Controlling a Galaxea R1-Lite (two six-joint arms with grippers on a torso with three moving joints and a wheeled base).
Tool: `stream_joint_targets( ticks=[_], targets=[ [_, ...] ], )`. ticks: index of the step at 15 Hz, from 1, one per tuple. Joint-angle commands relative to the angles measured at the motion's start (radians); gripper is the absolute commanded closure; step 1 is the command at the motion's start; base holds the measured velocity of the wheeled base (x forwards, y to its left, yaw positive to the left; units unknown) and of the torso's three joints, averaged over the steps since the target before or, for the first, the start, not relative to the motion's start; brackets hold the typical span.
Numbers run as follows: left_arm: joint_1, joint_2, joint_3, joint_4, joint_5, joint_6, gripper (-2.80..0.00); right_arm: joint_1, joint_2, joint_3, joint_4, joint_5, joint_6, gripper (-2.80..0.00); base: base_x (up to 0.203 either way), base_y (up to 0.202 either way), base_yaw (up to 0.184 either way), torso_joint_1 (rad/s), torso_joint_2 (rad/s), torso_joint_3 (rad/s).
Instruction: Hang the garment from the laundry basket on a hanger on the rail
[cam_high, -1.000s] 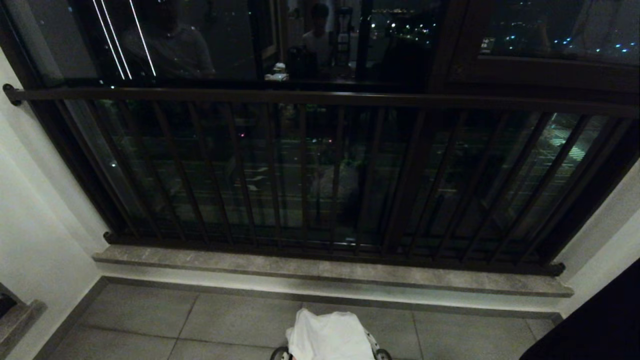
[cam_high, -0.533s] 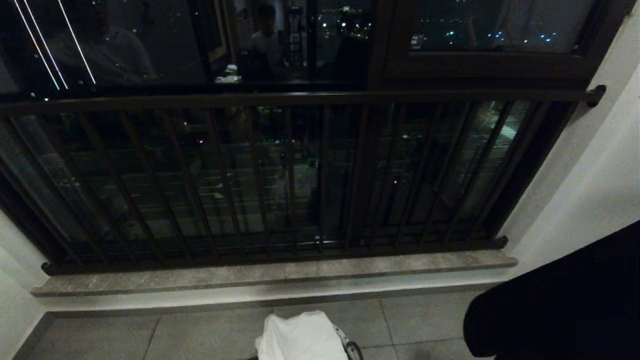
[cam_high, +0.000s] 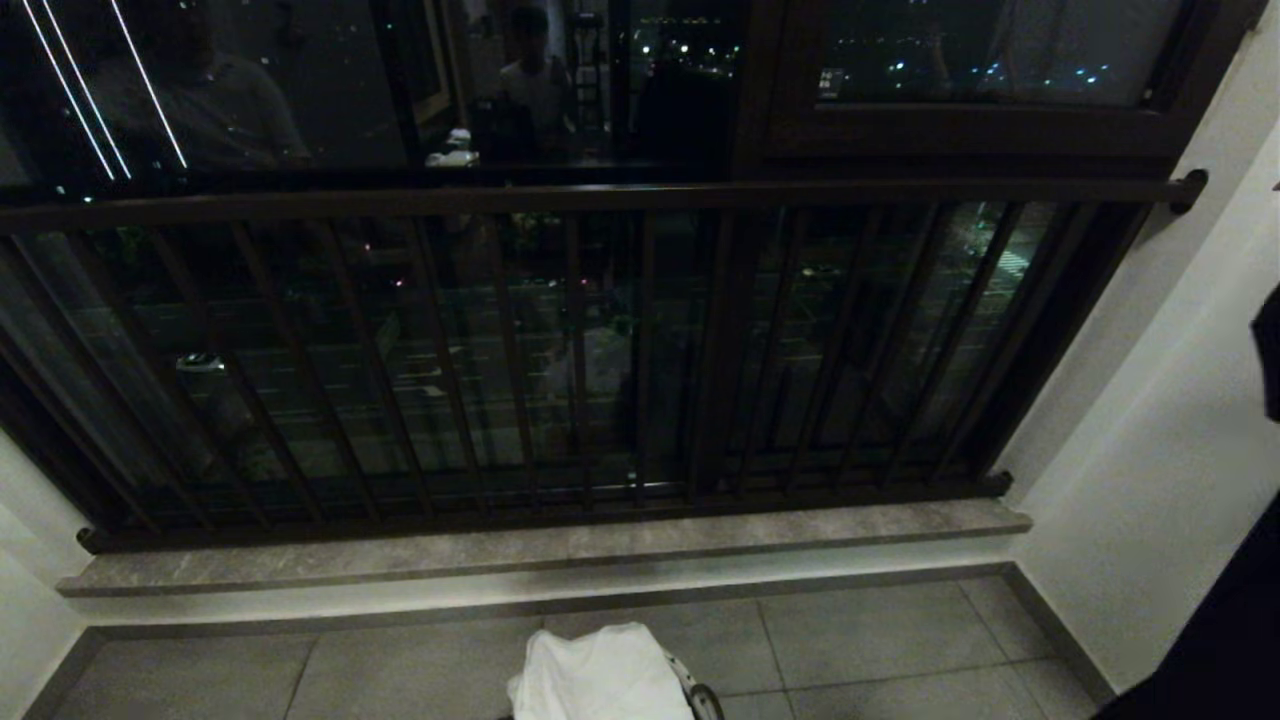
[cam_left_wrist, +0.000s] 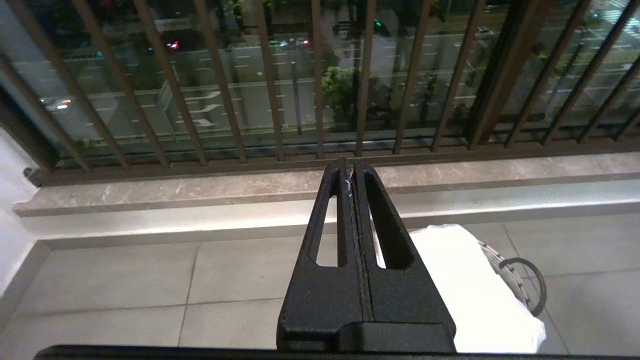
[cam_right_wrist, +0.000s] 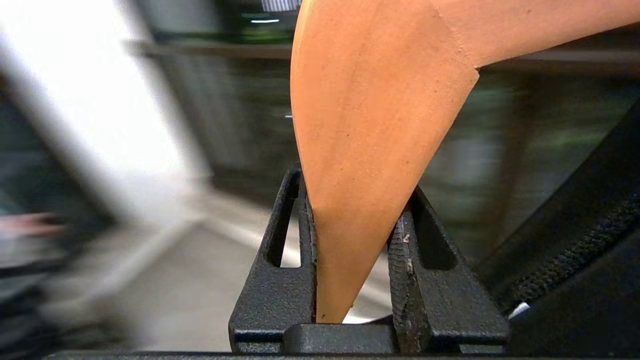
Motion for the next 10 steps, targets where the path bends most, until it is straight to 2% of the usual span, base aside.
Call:
stream_joint_targets(
  ticks=[1, 3, 5, 7, 8, 10],
  targets=[
    [0.0, 0.001, 0.0, -0.001, 0.0, 0.0, 0.0, -0.004, 0.07, -0.016, -0.01, 0.071, 0.024, 0.0, 0.0, 0.0, 0.0, 0.0, 0.0, 0.0],
    [0.0, 0.001, 0.0, 0.001, 0.0, 0.0, 0.0, -0.054, 0.146, -0.019, -0.068, 0.173, 0.066, 0.0, 0.0, 0.0, 0.0, 0.0, 0.0, 0.0],
    [0.0, 0.001, 0.0, -0.001, 0.0, 0.0, 0.0, -0.211, 0.185, -0.011, -0.113, 0.428, 0.111, 0.0, 0.0, 0.0, 0.0, 0.0, 0.0, 0.0],
    [0.0, 0.001, 0.0, -0.001, 0.0, 0.0, 0.0, -0.426, 0.222, 0.016, -0.194, 0.744, 0.138, 0.0, 0.0, 0.0, 0.0, 0.0, 0.0, 0.0],
    [0.0, 0.001, 0.0, -0.001, 0.0, 0.0, 0.0, -0.531, 0.246, 0.046, -0.273, 0.894, 0.148, 0.0, 0.0, 0.0, 0.0, 0.0, 0.0, 0.0],
    [0.0, 0.001, 0.0, -0.001, 0.0, 0.002, 0.0, -0.656, 0.323, 0.125, -0.512, 1.094, 0.16, 0.0, 0.0, 0.0, 0.0, 0.0, 0.0, 0.0]
  ],
)
